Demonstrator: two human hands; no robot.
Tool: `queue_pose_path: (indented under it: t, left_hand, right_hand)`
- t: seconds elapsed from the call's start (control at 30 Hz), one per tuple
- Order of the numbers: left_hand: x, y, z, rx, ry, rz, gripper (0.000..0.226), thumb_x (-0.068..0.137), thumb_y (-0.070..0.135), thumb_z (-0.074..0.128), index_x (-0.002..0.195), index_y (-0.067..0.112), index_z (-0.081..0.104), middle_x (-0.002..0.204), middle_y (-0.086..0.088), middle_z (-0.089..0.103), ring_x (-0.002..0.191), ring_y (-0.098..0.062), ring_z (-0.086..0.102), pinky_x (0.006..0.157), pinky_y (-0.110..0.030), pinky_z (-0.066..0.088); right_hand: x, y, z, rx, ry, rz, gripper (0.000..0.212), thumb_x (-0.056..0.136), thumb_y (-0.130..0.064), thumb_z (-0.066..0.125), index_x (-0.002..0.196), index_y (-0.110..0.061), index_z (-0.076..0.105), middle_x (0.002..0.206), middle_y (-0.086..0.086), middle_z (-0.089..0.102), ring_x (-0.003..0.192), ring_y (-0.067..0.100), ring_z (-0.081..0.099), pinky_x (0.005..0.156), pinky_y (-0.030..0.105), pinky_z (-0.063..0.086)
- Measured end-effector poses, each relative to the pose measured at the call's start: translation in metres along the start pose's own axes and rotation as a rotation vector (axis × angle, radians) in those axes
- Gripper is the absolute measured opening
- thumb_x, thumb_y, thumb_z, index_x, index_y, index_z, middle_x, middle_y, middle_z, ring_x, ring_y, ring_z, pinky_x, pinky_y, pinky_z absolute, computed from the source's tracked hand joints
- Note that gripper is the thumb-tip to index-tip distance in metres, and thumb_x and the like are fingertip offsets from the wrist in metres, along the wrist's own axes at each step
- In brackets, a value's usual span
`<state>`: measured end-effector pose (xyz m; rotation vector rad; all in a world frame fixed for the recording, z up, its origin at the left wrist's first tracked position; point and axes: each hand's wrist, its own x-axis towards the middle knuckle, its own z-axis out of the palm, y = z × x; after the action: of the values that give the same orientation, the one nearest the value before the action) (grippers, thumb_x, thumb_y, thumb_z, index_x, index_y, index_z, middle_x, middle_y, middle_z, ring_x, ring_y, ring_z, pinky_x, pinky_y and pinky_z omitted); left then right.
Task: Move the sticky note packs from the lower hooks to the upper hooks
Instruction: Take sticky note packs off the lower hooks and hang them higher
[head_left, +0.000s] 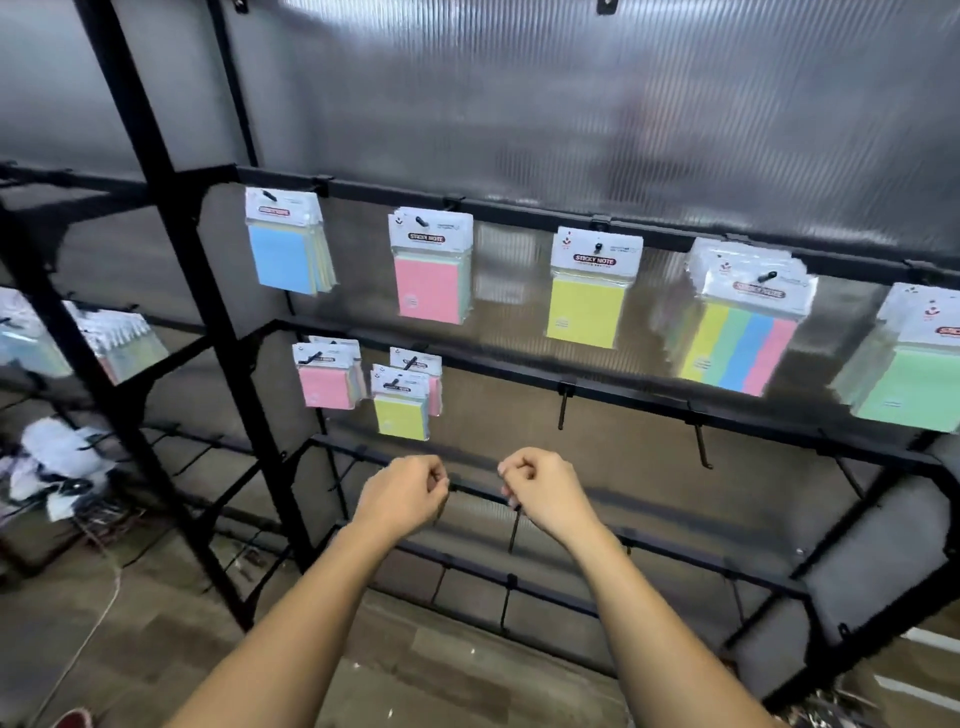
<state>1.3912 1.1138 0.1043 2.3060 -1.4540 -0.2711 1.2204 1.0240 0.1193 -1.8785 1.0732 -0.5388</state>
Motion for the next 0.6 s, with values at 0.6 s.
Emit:
queue_pose_path:
  t: [0.6]
  left_hand:
    - [0.084, -0.158, -0.046, -0.034, -0.041, 0.011, 0.013, 0.09, 0.031, 0.051, 0.09, 0.028, 0.064, 0.089, 0.012, 0.066, 0.087, -0.017, 0.061, 0.075, -0.03, 0.048]
  right_hand:
    - [0.1, -0.056, 0.143, -0.172, 0.155, 0.145, 0.02, 0.088, -0.035, 0.069, 0.088, -0.016, 0.067, 0.084, -0.003, 0.067, 0.084, 0.015, 0.062, 0.074, 0.026, 0.047]
